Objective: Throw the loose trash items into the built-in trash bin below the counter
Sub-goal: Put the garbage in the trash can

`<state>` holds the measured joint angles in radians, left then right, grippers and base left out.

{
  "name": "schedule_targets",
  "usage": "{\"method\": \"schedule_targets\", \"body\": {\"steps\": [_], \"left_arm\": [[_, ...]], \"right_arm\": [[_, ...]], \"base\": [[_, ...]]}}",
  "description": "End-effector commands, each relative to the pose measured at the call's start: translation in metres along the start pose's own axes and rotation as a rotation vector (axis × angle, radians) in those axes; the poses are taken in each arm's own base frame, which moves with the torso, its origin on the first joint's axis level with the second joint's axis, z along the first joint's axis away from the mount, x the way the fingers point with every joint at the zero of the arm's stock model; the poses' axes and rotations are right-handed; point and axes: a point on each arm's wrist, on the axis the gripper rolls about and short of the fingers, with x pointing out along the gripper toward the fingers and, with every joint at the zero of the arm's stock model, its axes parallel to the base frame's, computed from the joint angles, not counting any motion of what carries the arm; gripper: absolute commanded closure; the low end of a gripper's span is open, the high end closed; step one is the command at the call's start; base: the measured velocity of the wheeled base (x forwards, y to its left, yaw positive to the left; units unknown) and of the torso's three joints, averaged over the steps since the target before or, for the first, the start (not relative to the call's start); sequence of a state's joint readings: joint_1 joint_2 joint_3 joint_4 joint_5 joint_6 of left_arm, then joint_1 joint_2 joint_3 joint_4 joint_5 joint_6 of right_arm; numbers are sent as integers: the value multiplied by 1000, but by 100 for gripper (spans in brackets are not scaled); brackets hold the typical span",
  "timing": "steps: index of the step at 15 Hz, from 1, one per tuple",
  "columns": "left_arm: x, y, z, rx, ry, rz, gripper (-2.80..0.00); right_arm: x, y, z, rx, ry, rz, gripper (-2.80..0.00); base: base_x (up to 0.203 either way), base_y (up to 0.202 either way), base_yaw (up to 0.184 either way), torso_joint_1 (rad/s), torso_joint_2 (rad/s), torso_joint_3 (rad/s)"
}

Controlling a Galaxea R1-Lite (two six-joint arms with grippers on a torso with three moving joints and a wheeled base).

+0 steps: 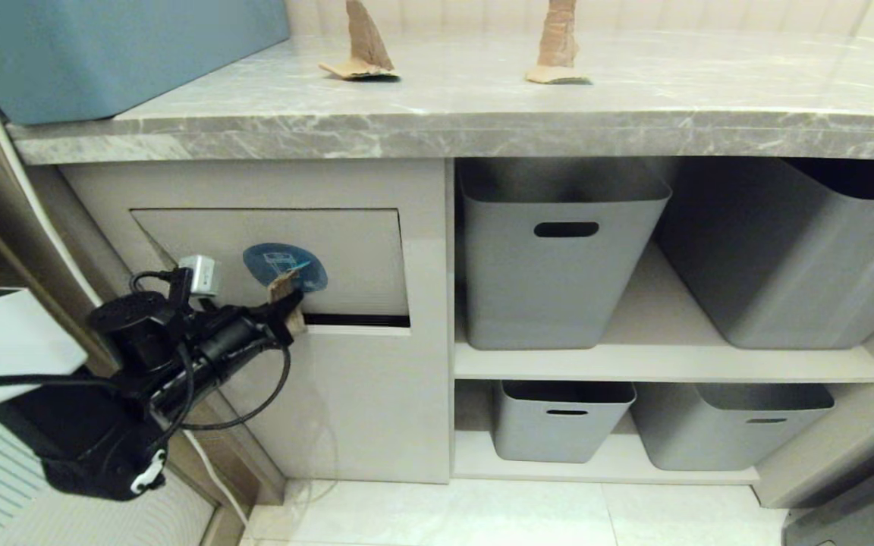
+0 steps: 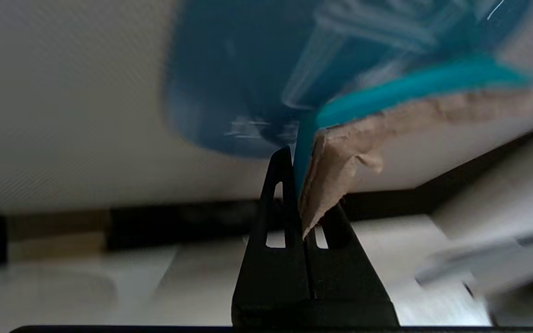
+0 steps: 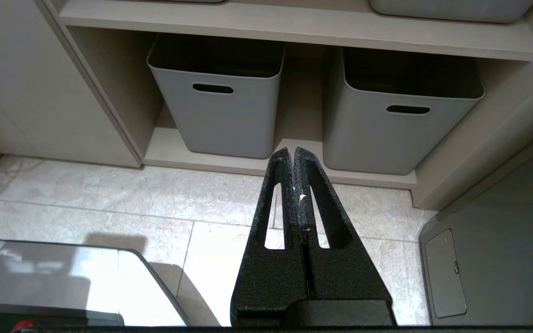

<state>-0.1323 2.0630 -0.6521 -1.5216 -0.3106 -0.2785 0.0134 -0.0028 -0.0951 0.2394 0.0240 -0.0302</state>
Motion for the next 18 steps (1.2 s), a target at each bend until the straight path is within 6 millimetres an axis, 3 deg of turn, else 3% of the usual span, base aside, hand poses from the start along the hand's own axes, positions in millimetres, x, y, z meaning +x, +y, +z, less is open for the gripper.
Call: {"method": "schedule_targets", "body": {"steps": [1, 9, 10, 11, 18], "left_arm": [[21, 18, -9, 3, -25, 16, 0], [38, 33, -11, 2, -63, 25, 0], [39, 33, -11, 2, -66, 24, -43], [41, 33, -9, -3, -75, 21, -280], [42, 32, -7, -14, -82, 14, -280]], "right_arm": [[0, 0, 0, 0, 4, 1, 0], [0, 0, 0, 0, 4, 1, 0], [0, 0, 0, 0, 4, 1, 0], [0, 0, 0, 0, 4, 1, 0], [0, 0, 0, 0, 4, 1, 0]], "base": [[0, 0, 0, 0, 0, 0], [0, 0, 0, 0, 0, 0], [0, 0, 0, 0, 0, 0], [0, 0, 0, 0, 0, 0], [0, 0, 0, 0, 0, 0]]}}
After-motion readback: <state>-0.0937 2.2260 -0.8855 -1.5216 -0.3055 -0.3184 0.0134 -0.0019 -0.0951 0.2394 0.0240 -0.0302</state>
